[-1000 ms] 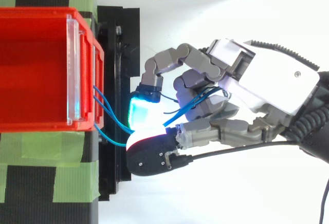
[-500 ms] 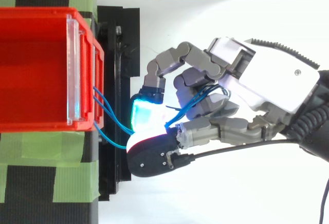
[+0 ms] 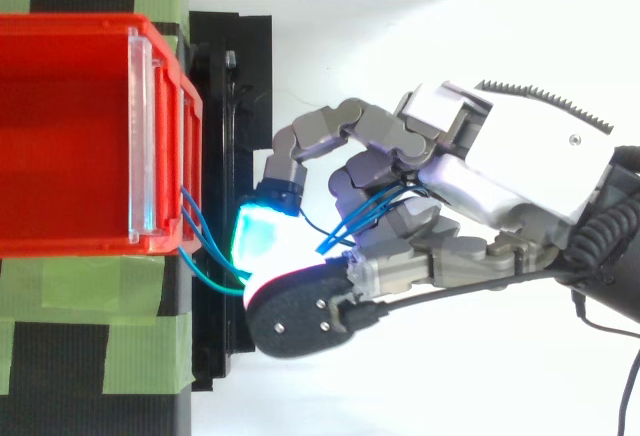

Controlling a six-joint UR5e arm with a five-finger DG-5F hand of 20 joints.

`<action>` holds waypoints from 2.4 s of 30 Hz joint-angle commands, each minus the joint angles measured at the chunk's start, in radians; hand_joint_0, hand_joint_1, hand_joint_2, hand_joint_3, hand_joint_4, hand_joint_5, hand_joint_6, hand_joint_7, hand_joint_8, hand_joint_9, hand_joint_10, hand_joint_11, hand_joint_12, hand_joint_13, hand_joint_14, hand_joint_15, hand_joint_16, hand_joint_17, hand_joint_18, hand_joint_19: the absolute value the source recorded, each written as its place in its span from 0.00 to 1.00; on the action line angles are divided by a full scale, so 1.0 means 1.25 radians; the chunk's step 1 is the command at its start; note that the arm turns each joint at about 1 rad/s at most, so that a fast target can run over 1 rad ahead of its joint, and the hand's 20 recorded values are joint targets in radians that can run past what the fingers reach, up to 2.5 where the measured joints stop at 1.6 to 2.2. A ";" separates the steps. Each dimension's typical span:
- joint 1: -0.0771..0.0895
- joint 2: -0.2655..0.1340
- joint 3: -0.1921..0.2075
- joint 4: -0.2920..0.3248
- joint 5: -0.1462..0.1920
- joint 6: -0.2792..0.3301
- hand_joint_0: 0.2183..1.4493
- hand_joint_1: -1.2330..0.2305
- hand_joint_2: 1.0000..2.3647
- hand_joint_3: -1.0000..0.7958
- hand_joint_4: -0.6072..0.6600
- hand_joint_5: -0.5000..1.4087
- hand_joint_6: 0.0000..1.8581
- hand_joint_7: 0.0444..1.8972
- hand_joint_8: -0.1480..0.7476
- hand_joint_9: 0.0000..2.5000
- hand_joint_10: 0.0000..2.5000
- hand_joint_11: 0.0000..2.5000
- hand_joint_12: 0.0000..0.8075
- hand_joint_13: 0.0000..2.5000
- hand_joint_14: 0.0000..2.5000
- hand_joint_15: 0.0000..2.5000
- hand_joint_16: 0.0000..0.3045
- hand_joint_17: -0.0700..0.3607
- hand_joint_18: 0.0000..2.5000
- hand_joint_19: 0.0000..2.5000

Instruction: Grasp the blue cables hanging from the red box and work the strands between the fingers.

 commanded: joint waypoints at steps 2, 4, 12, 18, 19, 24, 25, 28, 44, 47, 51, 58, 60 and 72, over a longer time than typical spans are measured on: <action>0.000 0.000 -0.001 -0.002 0.000 0.046 0.50 0.34 0.00 0.00 0.67 0.14 0.71 0.54 0.56 0.36 1.00 0.80 0.53 0.41 1.00 0.52 0.21 0.49 0.56 0.66; -0.001 0.000 -0.001 -0.002 0.000 0.048 0.47 0.35 0.00 0.00 0.67 0.14 0.70 0.54 0.56 0.36 1.00 0.80 0.53 0.41 1.00 0.52 0.21 0.49 0.56 0.66; 0.000 0.000 0.001 -0.012 -0.009 0.046 0.58 0.34 0.00 0.05 0.67 0.14 0.71 0.54 0.56 0.36 1.00 0.80 0.53 0.41 1.00 0.52 0.21 0.49 0.56 0.66; 0.003 0.000 -0.001 -0.020 -0.008 0.041 0.78 0.40 0.01 0.47 0.65 0.16 0.73 0.51 0.56 0.36 1.00 0.80 0.53 0.41 1.00 0.52 0.21 0.49 0.56 0.66; 0.003 0.000 -0.001 -0.020 -0.008 0.039 0.78 0.41 0.01 0.50 0.65 0.17 0.74 0.52 0.56 0.36 1.00 0.80 0.53 0.41 1.00 0.52 0.21 0.49 0.56 0.66; 0.003 0.000 -0.001 -0.020 -0.008 0.032 0.54 0.38 0.01 0.33 0.68 0.16 0.75 0.56 0.56 0.36 1.00 0.80 0.53 0.41 1.00 0.52 0.21 0.49 0.56 0.66; 0.003 0.000 -0.001 -0.020 -0.008 0.030 0.50 0.38 0.01 0.23 0.67 0.16 0.74 0.60 0.56 0.36 1.00 0.80 0.53 0.41 1.00 0.52 0.21 0.49 0.56 0.66; 0.003 -0.001 0.001 -0.019 -0.008 0.026 0.65 0.35 0.01 0.37 0.64 0.16 0.81 0.58 0.56 0.36 1.00 0.80 0.53 0.41 1.00 0.52 0.21 0.49 0.56 0.66; 0.003 0.000 -0.001 -0.020 -0.008 0.023 0.85 0.37 0.00 0.50 0.61 0.25 0.81 0.66 0.56 0.36 1.00 0.80 0.53 0.41 1.00 0.52 0.21 0.49 0.56 0.66; 0.003 -0.001 0.001 -0.019 -0.008 0.023 0.59 0.32 0.00 0.39 0.78 0.21 0.81 0.66 0.56 0.36 1.00 0.80 0.53 0.41 1.00 0.52 0.21 0.49 0.56 0.66; 0.003 -0.001 -0.001 -0.020 -0.007 0.023 0.58 0.35 0.00 0.06 0.72 0.21 0.83 0.67 0.56 0.36 1.00 0.80 0.53 0.41 1.00 0.52 0.21 0.49 0.56 0.66; 0.001 0.000 0.001 -0.020 -0.008 0.023 0.89 0.36 0.00 0.50 0.65 0.30 0.81 0.72 0.56 0.36 1.00 0.80 0.53 0.41 1.00 0.52 0.21 0.49 0.56 0.66; 0.001 0.000 -0.001 -0.020 -0.008 0.023 0.74 0.34 0.11 0.46 0.76 0.35 0.54 0.77 0.56 0.36 1.00 0.80 0.53 0.41 1.00 0.52 0.21 0.49 0.56 0.66; 0.001 0.000 0.001 -0.020 -0.008 0.023 0.89 0.42 0.01 0.29 0.63 0.55 0.01 0.63 0.56 0.36 1.00 0.80 0.53 0.41 1.00 0.52 0.21 0.49 0.56 0.66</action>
